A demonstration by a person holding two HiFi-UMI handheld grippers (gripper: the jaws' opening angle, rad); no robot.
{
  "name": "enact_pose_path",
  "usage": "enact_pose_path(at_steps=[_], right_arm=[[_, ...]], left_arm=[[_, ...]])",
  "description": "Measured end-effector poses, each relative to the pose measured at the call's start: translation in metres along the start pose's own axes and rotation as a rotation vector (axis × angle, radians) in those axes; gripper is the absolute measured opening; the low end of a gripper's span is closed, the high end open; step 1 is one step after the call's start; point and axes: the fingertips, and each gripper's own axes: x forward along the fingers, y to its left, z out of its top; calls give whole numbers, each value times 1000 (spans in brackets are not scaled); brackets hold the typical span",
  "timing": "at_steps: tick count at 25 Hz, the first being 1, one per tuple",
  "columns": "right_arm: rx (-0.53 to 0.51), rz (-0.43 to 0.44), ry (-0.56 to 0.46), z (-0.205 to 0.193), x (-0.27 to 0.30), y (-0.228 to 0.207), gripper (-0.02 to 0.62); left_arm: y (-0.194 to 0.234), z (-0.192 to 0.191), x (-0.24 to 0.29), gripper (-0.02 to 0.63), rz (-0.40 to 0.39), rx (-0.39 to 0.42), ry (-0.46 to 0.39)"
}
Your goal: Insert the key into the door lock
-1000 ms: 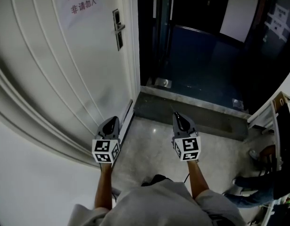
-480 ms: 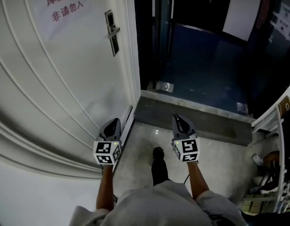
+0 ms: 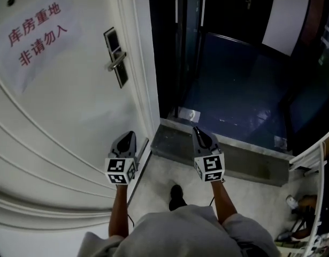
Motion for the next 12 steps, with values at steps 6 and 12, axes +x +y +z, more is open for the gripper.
enact_pose_path(at_steps=[6, 12], right_arm=[[14, 23, -15, 0, 72, -62, 29], [21, 44, -1, -8, 125, -90, 30]], left_arm=[[16, 20, 85, 17, 38, 10, 2], [24, 18, 140, 17, 58, 15, 13]])
